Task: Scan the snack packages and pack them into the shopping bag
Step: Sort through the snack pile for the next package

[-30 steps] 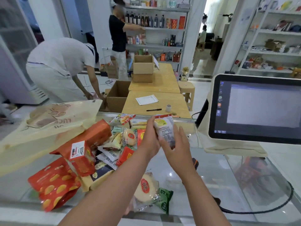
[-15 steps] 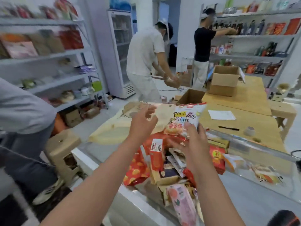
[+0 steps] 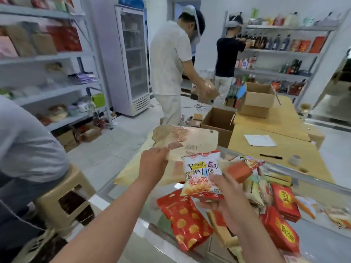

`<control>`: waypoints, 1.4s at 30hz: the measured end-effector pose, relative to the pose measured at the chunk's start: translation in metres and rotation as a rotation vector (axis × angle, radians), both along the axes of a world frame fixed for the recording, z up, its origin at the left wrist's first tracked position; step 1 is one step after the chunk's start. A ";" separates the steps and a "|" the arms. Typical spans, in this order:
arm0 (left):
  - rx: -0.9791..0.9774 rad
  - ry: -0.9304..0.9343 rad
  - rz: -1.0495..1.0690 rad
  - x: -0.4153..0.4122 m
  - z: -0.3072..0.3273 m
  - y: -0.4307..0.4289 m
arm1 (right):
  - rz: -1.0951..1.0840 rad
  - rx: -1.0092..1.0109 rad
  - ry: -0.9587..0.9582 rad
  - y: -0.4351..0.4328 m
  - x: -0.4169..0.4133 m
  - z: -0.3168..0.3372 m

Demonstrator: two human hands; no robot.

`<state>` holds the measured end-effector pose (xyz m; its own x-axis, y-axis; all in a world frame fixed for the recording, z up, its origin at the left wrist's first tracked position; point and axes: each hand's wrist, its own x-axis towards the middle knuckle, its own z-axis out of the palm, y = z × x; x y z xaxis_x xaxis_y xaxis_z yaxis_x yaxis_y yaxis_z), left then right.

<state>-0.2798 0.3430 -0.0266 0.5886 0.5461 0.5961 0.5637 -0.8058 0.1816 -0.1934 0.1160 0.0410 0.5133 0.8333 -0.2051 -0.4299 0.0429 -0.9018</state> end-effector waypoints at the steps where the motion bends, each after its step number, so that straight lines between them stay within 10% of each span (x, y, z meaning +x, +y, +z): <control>1: 0.035 -0.039 -0.061 0.001 0.011 0.010 | 0.008 -0.015 0.000 0.006 -0.006 -0.002; 24: 0.284 -0.287 -0.349 0.024 0.106 0.096 | -0.510 -0.059 0.381 0.261 0.019 -0.043; 36: 0.237 -0.337 -0.448 0.023 0.098 0.104 | -0.642 -0.030 0.409 0.251 0.005 -0.055; 42: -0.277 0.362 -0.631 0.023 0.110 0.105 | -0.783 0.063 0.362 0.208 -0.018 -0.008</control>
<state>-0.2568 0.4477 0.0838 0.9696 0.1436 0.1980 0.0758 -0.9460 0.3151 -0.2113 0.3239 0.0327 0.8565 0.2824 -0.4321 -0.5160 0.4921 -0.7011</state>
